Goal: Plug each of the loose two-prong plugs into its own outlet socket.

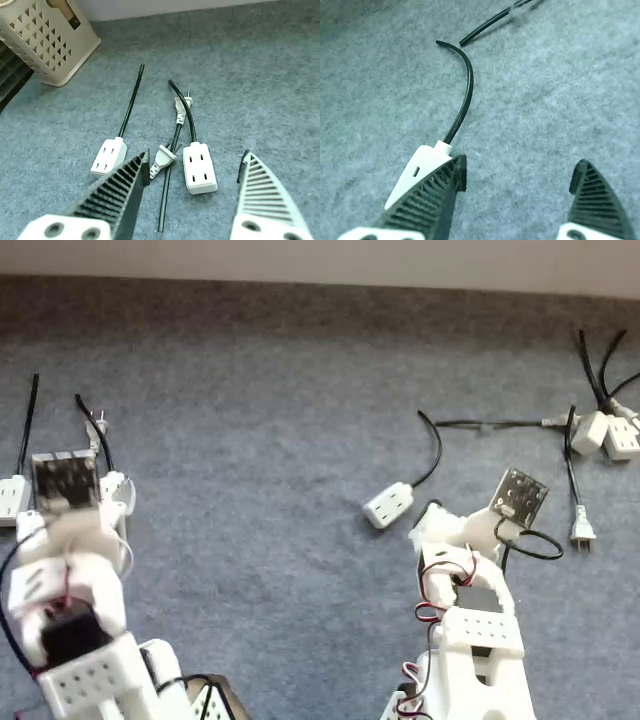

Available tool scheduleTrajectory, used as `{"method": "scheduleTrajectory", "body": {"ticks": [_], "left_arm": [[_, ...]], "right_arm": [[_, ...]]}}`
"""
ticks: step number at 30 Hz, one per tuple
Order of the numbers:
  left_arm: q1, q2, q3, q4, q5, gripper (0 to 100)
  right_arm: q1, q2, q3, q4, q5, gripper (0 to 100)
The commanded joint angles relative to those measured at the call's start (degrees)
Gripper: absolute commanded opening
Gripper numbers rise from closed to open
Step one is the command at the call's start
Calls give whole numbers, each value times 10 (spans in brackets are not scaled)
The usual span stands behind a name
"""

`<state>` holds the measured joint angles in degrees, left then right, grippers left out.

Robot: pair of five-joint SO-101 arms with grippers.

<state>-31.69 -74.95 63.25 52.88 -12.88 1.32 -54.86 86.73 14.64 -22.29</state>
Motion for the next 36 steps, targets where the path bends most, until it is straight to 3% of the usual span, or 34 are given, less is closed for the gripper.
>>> {"method": "scheduleTrajectory", "body": {"ticks": [1,7,11,14,30,36], "left_arm": [[-14,233,-146,-3,-20,280],[-54,514,-328,-2,-160,278],[-75,667,-394,-2,-292,277],[-89,764,-431,-4,-352,277],[-53,996,-598,35,-359,273],[-36,1001,-612,52,-359,58]], "right_arm": [[0,-10,1,-12,8,329],[-15,-10,2,-13,9,329],[-15,-10,2,-13,9,329],[-15,-10,2,-13,9,329],[-18,-10,2,-13,9,329],[-18,-10,0,-13,9,329]]}}
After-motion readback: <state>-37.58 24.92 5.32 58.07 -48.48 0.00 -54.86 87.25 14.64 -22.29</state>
